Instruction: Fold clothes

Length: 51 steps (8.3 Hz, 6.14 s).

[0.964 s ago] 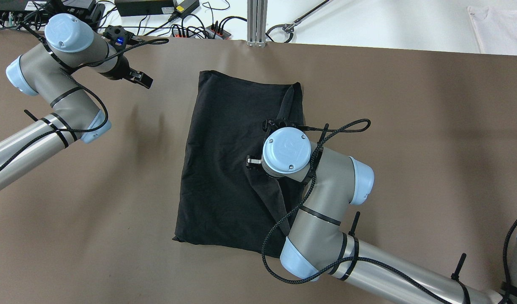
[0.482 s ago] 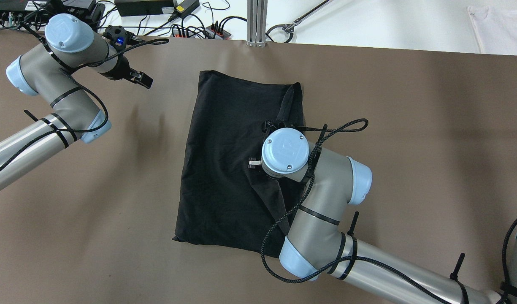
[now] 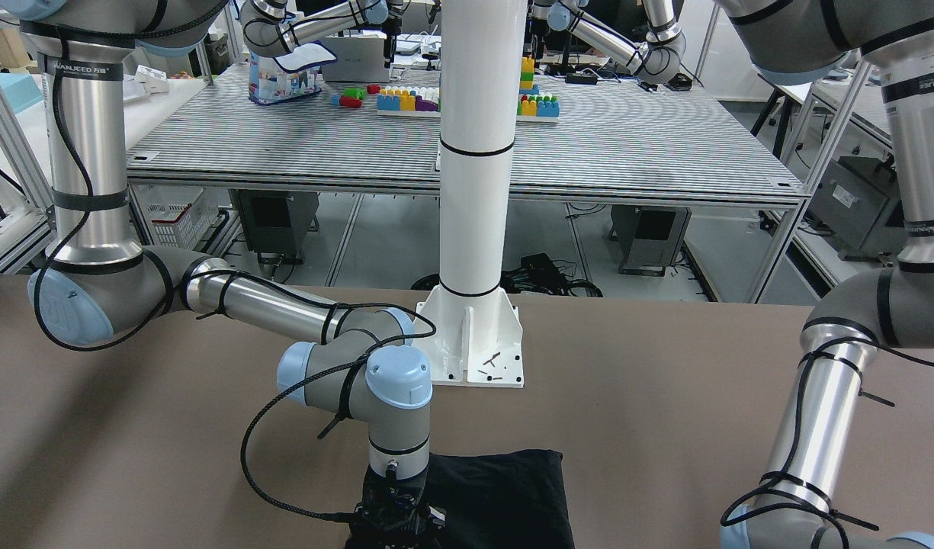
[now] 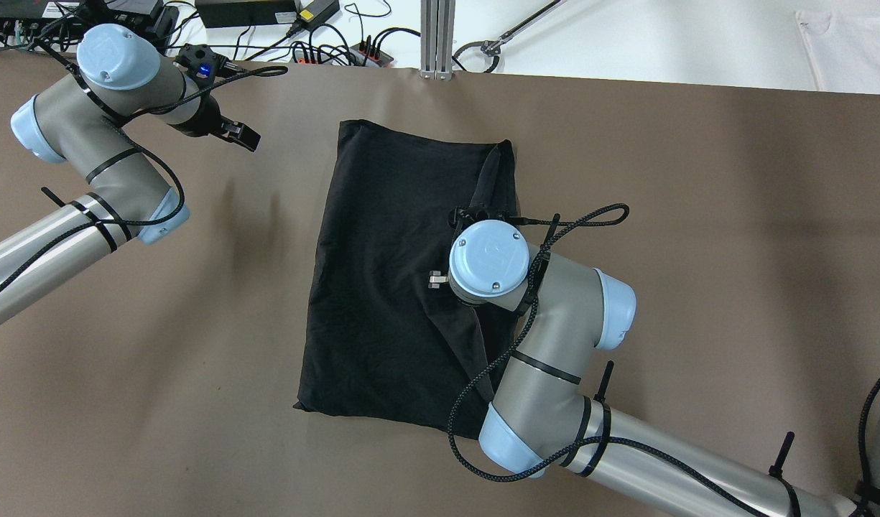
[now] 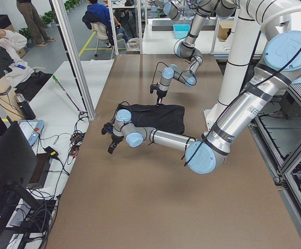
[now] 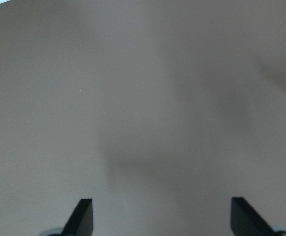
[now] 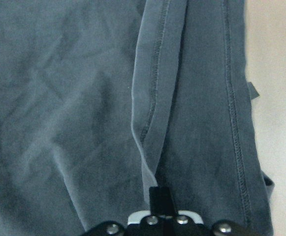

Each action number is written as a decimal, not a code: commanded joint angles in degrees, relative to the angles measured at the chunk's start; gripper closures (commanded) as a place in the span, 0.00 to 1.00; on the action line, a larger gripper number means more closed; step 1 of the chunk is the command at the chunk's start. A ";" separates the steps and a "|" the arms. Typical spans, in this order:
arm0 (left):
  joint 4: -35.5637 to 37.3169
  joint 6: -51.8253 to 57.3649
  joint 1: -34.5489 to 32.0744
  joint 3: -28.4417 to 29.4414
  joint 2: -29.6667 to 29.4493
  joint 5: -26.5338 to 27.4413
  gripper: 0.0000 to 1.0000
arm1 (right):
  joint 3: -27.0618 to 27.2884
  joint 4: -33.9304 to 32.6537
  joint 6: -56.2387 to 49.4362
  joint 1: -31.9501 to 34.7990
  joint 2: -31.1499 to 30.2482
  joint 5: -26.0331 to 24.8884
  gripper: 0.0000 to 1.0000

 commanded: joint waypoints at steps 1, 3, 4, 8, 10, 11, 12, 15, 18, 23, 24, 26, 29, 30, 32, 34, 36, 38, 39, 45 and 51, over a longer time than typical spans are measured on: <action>0.00 0.00 0.03 -0.06 0.00 -0.02 0.00 | 4.17 -0.05 -0.01 0.00 -4.71 0.31 1.00; -0.09 -0.70 0.03 -0.23 0.26 0.07 0.00 | 9.72 -0.05 -0.01 0.00 -10.61 0.31 1.00; -0.09 -1.05 0.11 -0.23 0.26 0.07 0.00 | 10.26 0.21 0.08 -0.17 -11.77 0.31 1.00; -0.35 -1.14 0.81 -1.72 1.49 0.07 0.00 | 9.92 3.10 -0.18 -1.58 -12.83 -0.13 0.28; -0.35 -5.68 0.90 -4.18 1.58 -0.28 0.00 | 10.44 3.37 0.08 -1.41 -12.31 0.22 0.07; -0.35 -11.02 2.99 -7.50 3.06 -0.20 0.00 | 11.75 3.55 1.30 -1.49 -12.31 0.22 0.07; -0.27 -17.51 5.10 -12.23 5.51 0.07 0.00 | 14.37 3.55 5.22 -1.41 -13.44 -0.04 0.07; -0.18 -32.65 15.36 -34.25 21.12 6.10 0.00 | 16.77 2.93 13.78 -1.84 -15.46 -1.09 0.07; -0.09 -45.30 28.11 -45.74 30.04 13.41 0.00 | 17.65 2.93 13.79 -3.69 -16.61 -3.82 0.06; 0.00 -49.66 41.86 -46.38 30.06 24.59 0.00 | 17.65 2.93 13.79 -3.78 -16.61 -4.26 0.06; 0.00 -49.66 42.04 -46.38 29.71 24.59 0.00 | 17.65 2.93 13.79 -3.78 -16.70 -4.26 0.06; 0.00 -49.66 42.04 -46.11 28.75 24.50 0.36 | 17.65 2.93 13.79 -3.78 -16.61 -4.35 0.06; 0.09 -49.66 42.21 -45.85 28.56 24.24 1.00 | 17.56 2.93 13.79 -3.78 -16.61 -4.35 0.06; 0.09 -49.66 42.21 -46.02 28.48 24.24 1.00 | 17.56 2.93 13.79 -3.78 -16.61 -4.35 0.06; 0.09 -49.66 42.21 -46.20 28.48 24.24 1.00 | 17.48 2.32 13.79 -5.35 -16.61 -5.48 0.06; 0.26 -49.66 42.30 -46.11 28.39 24.24 1.00 | 17.65 0.21 17.71 -7.55 -16.44 -6.81 0.08; 0.26 -49.66 42.30 -45.85 27.95 24.24 1.00 | 18.61 0.30 21.51 -11.40 -16.44 -9.25 0.08; 0.35 -49.66 42.30 -45.50 27.77 24.33 1.00 | 18.88 0.30 24.50 -15.45 -16.52 -12.51 0.08; 0.35 -49.57 42.30 -45.50 27.77 24.33 1.00 | 18.53 0.30 24.60 -16.69 -16.52 -13.48 0.08; 0.35 -49.57 42.30 -45.41 27.68 24.33 1.00 | 14.75 0.82 26.27 -17.75 -15.91 -14.81 0.11; 0.35 -49.57 42.30 -45.41 27.68 24.24 1.00 | 14.49 0.65 30.84 -17.84 -15.21 -17.45 0.21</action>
